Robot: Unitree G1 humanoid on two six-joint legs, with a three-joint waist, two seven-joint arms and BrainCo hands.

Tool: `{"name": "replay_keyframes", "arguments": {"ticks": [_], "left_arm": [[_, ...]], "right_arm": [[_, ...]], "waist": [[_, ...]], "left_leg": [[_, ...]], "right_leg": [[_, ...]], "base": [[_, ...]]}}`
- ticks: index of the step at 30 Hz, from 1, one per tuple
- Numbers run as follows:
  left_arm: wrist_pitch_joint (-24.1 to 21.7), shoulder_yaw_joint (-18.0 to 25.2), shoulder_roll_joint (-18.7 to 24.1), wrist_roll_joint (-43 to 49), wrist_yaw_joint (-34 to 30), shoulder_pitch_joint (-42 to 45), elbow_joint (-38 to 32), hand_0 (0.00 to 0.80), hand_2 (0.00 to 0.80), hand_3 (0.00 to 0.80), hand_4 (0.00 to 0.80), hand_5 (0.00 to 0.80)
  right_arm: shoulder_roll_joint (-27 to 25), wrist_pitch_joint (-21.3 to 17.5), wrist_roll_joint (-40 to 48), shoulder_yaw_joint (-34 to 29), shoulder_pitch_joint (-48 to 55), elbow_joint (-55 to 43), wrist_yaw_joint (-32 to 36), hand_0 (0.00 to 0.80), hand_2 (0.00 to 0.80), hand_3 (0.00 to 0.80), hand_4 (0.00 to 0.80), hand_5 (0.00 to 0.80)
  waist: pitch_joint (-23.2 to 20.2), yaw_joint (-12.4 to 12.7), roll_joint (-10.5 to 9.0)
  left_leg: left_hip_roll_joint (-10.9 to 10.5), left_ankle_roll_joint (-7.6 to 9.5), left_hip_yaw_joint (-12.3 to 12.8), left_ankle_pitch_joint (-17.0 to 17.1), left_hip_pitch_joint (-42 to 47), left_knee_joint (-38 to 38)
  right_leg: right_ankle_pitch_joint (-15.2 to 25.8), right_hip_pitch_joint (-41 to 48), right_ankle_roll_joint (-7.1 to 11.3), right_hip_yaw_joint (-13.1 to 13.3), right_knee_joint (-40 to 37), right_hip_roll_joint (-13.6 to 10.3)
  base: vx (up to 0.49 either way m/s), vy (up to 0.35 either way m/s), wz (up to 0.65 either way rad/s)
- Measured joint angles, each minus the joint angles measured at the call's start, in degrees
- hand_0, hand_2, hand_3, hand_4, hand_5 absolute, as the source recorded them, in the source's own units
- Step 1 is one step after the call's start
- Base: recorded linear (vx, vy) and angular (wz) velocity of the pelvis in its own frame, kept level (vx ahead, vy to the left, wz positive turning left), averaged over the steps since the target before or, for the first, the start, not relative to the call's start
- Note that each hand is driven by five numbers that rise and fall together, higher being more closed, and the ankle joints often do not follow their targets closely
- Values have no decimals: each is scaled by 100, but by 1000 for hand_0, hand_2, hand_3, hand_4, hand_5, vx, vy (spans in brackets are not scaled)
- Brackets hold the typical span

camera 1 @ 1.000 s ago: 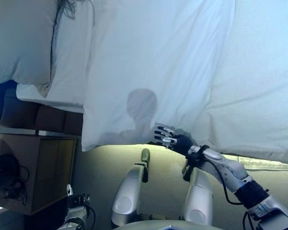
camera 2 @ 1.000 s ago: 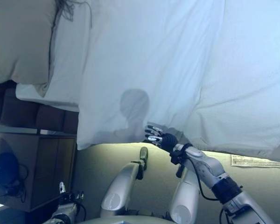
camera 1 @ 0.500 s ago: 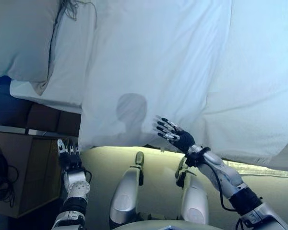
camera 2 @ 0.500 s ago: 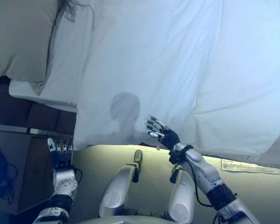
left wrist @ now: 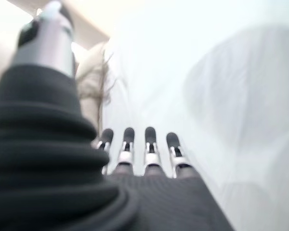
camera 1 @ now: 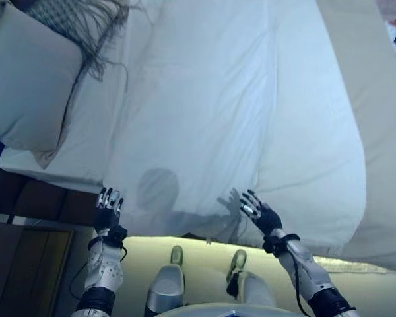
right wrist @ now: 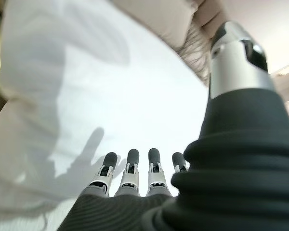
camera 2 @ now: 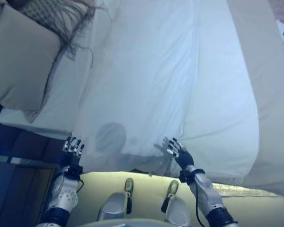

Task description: Make the bed neatly

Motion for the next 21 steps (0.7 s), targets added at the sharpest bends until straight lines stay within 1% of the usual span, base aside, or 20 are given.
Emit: {"name": "replay_keyframes", "arguments": {"ticks": [3,5,9,14,21], "left_arm": [[198,-78,-20,325,-18,133,6,0,0,0,0,0],[259,-146,-24,325,-16,229,64,0,0,0,0,0],[341,-240,-33,520,3,300,316,0,0,0,0,0],[382,-235,-50,542,47,453,359,0,0,0,0,0],[481,-242,-101,703,47,500,447,0,0,0,0,0]], "right_arm": [[204,-142,-70,0,42,334,-183,0,0,0,0,0],[363,-228,-70,-9,79,513,-319,0,0,0,0,0],[566,-261,-70,-18,117,985,-377,0,0,0,0,0],[598,-258,-37,-130,189,1224,-249,0,0,0,0,0],[614,-240,-12,-215,295,1260,-231,0,0,0,0,0]], "waist": [[-172,-3,-3],[-355,-2,4],[-604,0,84],[-745,-1,176],[-779,-4,175]], "left_leg": [[-1,-3,19,3,230,-130],[-1,-3,38,3,322,-204],[-3,-3,54,10,510,-336],[-18,-1,46,30,698,-456],[-37,-2,-8,40,883,-540]], "right_leg": [[16,228,25,-7,-141,26],[24,315,38,-7,-213,36],[42,526,64,-13,-349,60],[91,773,93,-64,-540,73],[119,1016,114,-139,-683,79]], "base": [[72,-25,-1],[52,-16,-3],[49,-32,0],[32,-20,3],[12,-4,4]]}}
